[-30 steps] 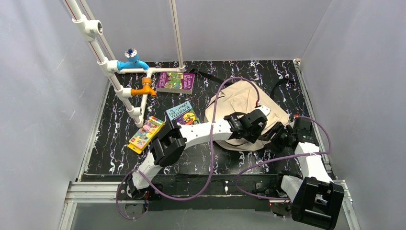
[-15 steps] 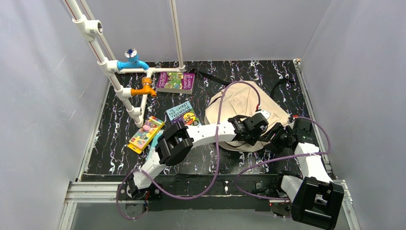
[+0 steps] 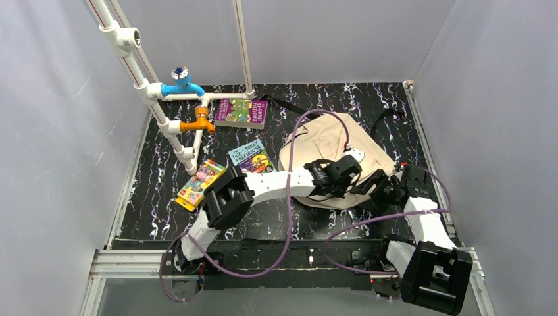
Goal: Pack the student bag
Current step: Unzip the student bag at the center of the board.
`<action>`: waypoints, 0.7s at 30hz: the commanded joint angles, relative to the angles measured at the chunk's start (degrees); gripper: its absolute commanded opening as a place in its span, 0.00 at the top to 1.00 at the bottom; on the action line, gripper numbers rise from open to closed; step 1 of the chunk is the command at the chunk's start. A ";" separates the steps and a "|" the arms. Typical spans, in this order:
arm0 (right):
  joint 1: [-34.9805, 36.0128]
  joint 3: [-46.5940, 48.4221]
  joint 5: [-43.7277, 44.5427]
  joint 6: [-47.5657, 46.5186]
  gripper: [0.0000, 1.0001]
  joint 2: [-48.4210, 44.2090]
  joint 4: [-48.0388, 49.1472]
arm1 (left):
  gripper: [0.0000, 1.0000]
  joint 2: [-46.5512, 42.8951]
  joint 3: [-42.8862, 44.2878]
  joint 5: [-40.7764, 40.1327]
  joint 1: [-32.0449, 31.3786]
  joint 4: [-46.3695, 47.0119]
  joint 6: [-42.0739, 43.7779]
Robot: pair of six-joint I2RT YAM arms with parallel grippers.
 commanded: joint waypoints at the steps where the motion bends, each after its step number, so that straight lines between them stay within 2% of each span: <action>1: -0.32 -1.72 -0.88 5.91 0.26 1.04 3.43 | 1.00 -12.70 -7.07 -0.78 -0.30 7.74 -3.67; 8: -0.32 -0.93 -0.58 11.27 0.30 2.81 10.17 | 1.00 -16.09 -14.05 2.27 -0.24 16.82 -6.73; 10: -0.32 -0.91 -1.40 12.91 0.40 3.82 12.73 | 1.00 -16.18 -14.71 3.60 -0.25 17.91 -7.77; 11: -0.32 -0.91 -1.98 13.62 0.50 4.33 13.93 | 1.00 -16.12 -14.81 4.18 -0.25 17.96 -8.26; 12: -0.32 -0.85 -2.52 14.35 0.55 4.77 14.78 | 1.00 -16.03 -14.53 4.54 -0.22 17.59 -8.55; 13: -0.32 -0.83 -2.91 14.90 0.58 5.10 15.41 | 1.00 -15.83 -14.38 4.68 -0.22 16.90 -8.50; 17: -0.32 -1.40 -3.10 15.42 0.96 4.87 17.04 | 1.00 -16.38 -14.21 4.08 -0.26 15.51 -7.64; 18: -0.32 -1.50 -2.43 15.33 0.99 4.84 17.09 | 1.00 -17.09 -14.79 3.38 -0.29 15.68 -7.27; 21: -0.71 -1.62 0.40 15.74 0.99 4.84 17.78 | 1.00 -19.97 -16.94 -0.29 -0.18 14.61 -6.22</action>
